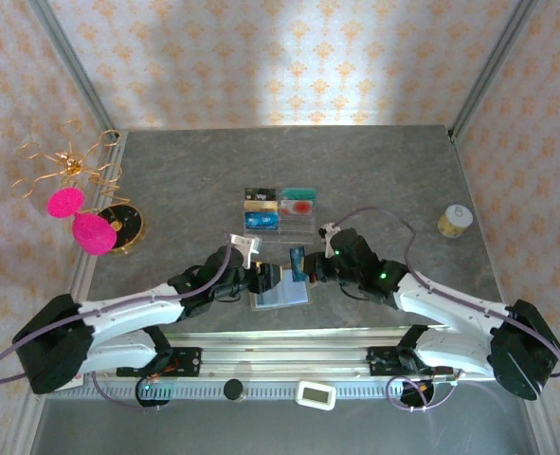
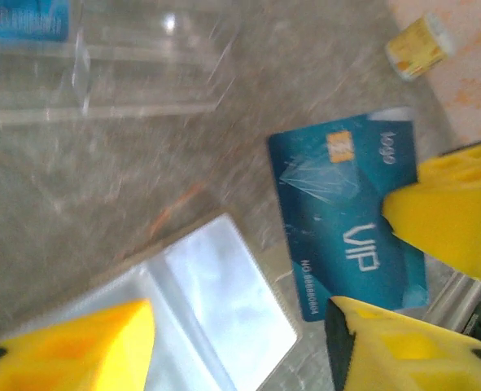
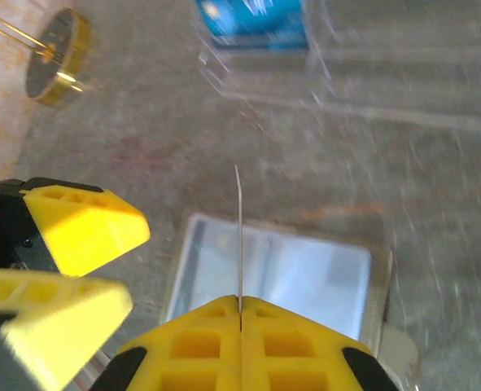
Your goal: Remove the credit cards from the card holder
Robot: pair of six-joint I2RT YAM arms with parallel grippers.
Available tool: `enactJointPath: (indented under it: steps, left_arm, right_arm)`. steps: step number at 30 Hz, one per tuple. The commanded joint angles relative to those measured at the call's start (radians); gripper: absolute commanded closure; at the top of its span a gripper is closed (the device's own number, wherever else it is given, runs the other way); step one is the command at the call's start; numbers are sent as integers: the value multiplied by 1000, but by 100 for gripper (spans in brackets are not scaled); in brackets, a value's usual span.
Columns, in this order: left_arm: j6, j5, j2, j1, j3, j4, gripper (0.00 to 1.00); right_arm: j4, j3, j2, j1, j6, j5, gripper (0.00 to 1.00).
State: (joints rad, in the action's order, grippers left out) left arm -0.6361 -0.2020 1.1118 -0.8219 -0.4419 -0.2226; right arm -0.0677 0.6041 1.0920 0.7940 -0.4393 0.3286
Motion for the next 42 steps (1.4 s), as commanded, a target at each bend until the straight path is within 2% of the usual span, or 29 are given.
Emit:
enactJointPath:
  steps: [1, 4, 5, 7, 8, 12, 16, 21, 24, 30, 36, 42]
  left_arm:
    - [-4, 61, -73, 5, -59, 106, 33]
    - [-11, 75, -111, 6, -82, 179, 26]
    - [-15, 81, -121, 6, -92, 203, 13]
    - [-23, 105, -143, 6, -116, 246, 2]
    - [-21, 116, -157, 6, -134, 271, 1]
    - [-14, 191, -204, 6, -203, 340, 1]
    - [3, 251, -230, 7, -251, 374, 1]
    - [27, 312, -259, 8, -268, 376, 1]
    - [38, 345, -288, 12, -268, 373, 1]
    - [82, 391, -366, 22, -264, 356, 1]
    - [132, 475, -434, 28, -258, 340, 1]
    - [159, 485, -424, 41, -273, 342, 1]
  right_arm:
    - [-23, 135, 31, -22, 202, -32, 100]
    - [-52, 244, 84, -65, 372, 17, 100]
    - [-50, 272, 108, -76, 431, 34, 100]
    - [-63, 331, 155, -102, 522, 79, 100]
    - [-82, 365, 184, -122, 563, 122, 100]
    - [-188, 519, 329, -168, 728, 254, 100]
    - [-392, 715, 513, -180, 899, 335, 100]
    - [-568, 936, 693, -180, 1061, 342, 100]
    - [-613, 1037, 756, -180, 1131, 328, 100]
    - [-690, 1164, 849, -175, 1225, 287, 100]
    - [-691, 1167, 863, -158, 1292, 237, 100]
    - [-670, 1166, 876, -137, 1335, 174, 100]
